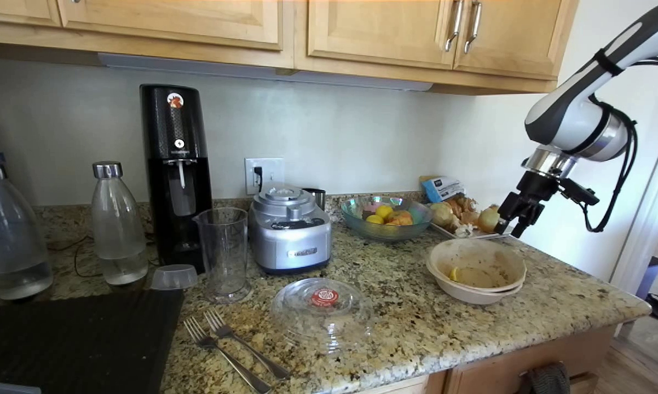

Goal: Put the right bowl in the left one

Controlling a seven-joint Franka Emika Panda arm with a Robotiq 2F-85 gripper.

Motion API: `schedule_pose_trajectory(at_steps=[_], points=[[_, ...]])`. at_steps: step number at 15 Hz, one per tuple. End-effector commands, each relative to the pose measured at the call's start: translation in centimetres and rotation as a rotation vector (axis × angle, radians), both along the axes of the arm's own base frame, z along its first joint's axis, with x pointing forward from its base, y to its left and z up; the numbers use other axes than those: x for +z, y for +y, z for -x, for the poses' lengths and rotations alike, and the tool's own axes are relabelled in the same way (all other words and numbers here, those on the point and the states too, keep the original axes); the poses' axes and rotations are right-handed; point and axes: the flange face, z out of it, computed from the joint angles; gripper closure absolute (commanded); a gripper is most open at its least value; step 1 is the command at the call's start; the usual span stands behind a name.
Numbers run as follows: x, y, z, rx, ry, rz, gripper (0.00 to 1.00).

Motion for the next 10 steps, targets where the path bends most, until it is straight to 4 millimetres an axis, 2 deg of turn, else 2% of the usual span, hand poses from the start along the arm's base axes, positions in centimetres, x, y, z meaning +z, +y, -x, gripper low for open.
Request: schedule_pose_trajectory(at_steps=[1,10], points=[[0.37,-0.35,-0.13,0.023,-0.007,0.039,0.0],[0.92,-0.9,-0.16,0.046,-0.01,0.079,0.0]])
